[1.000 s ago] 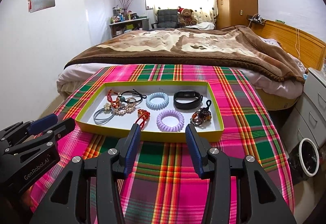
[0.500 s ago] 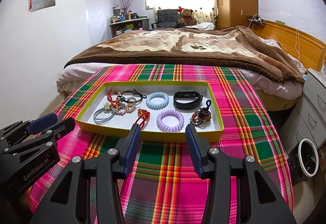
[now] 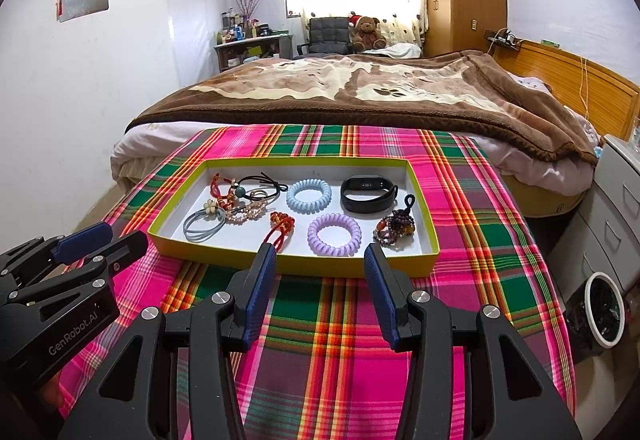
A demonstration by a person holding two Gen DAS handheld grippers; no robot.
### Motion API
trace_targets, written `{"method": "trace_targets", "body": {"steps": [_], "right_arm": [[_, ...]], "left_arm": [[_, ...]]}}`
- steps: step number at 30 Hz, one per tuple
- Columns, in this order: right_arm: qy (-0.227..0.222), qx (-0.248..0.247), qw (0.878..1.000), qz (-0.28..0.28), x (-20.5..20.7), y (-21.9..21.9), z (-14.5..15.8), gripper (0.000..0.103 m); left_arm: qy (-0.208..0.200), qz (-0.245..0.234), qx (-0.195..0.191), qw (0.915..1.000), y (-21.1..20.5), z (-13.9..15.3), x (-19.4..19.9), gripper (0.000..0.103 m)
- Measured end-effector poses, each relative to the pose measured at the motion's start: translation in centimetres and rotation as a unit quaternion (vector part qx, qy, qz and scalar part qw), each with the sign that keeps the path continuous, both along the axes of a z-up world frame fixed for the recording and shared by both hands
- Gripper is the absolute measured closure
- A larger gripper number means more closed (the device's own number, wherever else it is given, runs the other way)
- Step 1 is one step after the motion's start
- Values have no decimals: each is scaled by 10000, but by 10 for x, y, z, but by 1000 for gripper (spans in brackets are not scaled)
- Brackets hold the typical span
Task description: Organize jewelry
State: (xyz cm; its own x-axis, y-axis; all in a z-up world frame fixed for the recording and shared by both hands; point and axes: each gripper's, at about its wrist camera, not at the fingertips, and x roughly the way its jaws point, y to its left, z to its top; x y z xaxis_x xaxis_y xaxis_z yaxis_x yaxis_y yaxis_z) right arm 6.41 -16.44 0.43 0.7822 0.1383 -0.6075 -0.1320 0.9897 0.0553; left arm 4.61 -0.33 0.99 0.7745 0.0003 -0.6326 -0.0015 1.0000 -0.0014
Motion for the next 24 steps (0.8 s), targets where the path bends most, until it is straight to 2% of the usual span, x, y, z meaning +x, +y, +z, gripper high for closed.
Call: {"method": "trace_targets", "body": {"steps": [24], "right_arm": [[19, -22, 10000, 4, 0, -1, 1, 57]], "left_arm": [[18, 18, -23, 10000, 2, 0, 0, 59]]}}
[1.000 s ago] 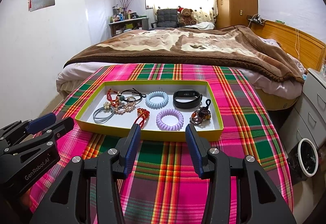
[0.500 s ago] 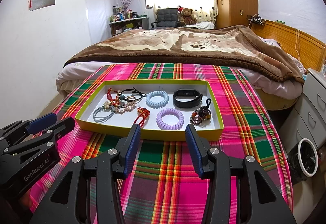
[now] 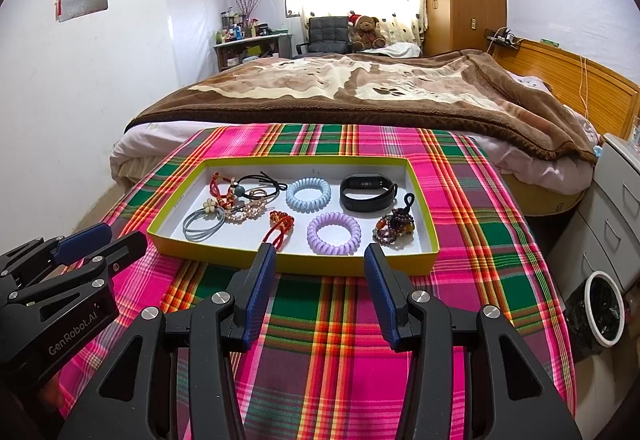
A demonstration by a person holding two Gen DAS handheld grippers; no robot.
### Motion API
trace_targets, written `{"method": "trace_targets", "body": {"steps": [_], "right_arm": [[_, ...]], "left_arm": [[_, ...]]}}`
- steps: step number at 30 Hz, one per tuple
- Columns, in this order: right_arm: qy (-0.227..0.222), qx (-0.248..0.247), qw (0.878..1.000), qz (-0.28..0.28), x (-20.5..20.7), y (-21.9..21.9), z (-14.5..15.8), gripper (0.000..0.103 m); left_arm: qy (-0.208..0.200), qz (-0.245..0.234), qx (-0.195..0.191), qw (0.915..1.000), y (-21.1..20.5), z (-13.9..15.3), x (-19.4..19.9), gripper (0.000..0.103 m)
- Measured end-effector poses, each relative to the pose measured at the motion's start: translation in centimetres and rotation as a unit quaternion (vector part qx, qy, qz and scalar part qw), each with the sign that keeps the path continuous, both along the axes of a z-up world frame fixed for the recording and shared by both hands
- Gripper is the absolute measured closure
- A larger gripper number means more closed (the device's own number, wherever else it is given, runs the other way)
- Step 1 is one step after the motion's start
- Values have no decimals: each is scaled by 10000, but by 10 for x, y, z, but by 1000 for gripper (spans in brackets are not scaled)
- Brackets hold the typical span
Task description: Organize jewelry
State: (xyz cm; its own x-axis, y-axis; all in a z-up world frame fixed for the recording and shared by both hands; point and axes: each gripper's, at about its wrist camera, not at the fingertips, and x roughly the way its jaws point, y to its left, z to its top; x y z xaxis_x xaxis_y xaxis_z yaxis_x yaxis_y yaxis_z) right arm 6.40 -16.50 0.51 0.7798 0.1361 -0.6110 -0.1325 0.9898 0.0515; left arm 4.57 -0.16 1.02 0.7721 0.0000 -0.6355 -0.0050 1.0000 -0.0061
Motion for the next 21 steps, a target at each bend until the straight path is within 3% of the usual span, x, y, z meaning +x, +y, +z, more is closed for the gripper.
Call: {"method": "trace_targets", "body": {"steps": [21], "right_arm": [[-9, -5, 10000, -16, 0, 0, -1, 57]], "left_arm": [[46, 80, -7, 10000, -1, -1, 0, 59]]}}
